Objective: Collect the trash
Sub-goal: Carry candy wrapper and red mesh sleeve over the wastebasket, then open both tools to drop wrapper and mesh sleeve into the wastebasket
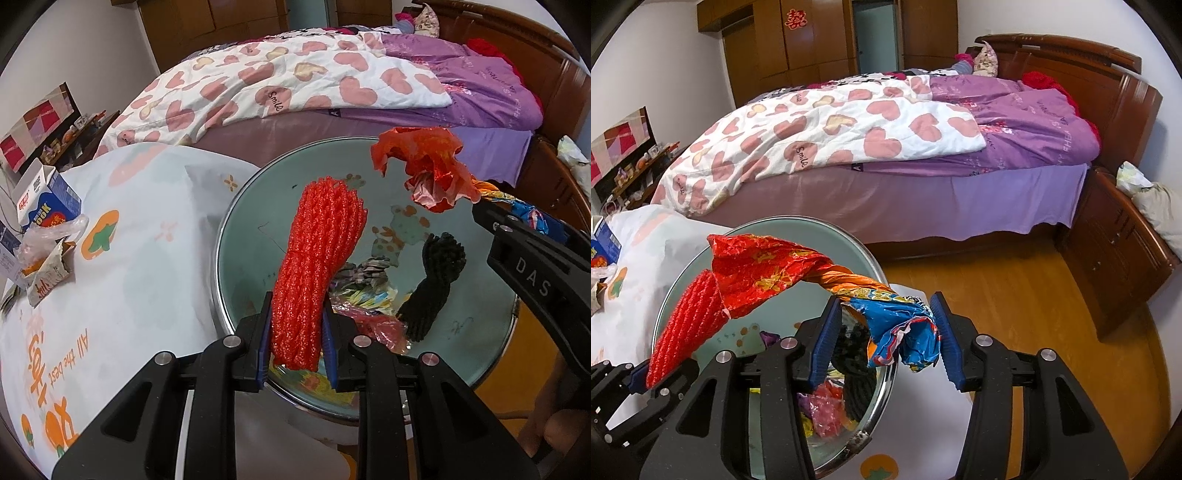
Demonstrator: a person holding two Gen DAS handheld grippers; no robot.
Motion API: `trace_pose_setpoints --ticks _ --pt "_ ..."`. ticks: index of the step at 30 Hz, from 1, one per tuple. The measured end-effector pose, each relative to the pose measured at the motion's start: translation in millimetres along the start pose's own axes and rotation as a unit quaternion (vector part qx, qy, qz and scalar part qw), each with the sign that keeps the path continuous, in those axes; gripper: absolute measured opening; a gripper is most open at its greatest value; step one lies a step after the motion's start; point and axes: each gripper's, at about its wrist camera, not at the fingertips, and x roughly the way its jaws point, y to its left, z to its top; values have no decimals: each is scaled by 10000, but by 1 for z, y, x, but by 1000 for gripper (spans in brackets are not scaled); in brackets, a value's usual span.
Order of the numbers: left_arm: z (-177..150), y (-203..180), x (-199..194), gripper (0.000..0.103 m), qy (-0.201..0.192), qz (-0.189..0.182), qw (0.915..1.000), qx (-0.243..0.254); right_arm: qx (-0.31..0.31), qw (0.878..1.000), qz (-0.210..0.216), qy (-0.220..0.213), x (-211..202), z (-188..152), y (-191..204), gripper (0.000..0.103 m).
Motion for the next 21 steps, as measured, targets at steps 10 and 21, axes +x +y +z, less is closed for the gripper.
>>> trace_pose_setpoints --ticks 10,21 --pt "-1 1 -1 28 16 1 10000 -22 33 9998 134 -160 -11 3 2 54" --pt "0 2 -7 45 -61 36 10000 -49 61 9992 396 -50 -10 5 2 64"
